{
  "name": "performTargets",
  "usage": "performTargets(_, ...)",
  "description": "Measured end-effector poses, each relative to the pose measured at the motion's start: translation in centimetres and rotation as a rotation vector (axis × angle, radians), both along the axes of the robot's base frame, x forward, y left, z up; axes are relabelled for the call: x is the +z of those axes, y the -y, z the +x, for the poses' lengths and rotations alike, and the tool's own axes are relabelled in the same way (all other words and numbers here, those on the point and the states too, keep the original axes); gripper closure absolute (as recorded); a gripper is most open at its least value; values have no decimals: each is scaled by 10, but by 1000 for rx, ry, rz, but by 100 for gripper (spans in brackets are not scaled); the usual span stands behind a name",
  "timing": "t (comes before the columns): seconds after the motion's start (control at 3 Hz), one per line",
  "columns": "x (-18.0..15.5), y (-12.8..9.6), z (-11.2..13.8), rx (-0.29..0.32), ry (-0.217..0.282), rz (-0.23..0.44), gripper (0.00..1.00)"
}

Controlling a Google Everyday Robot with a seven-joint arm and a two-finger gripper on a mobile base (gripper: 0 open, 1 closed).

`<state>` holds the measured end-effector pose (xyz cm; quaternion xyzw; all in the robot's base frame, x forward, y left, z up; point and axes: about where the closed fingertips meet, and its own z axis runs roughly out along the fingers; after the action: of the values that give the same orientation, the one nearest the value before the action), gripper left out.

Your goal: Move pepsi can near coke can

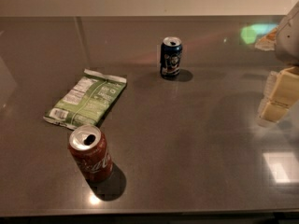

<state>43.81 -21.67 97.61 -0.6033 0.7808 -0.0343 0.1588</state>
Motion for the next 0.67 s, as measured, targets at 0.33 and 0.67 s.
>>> performTargets(0.33,0,0,0,0,2,0,0)
performTargets(0.67,-2,-4,17,6,-4,40,0)
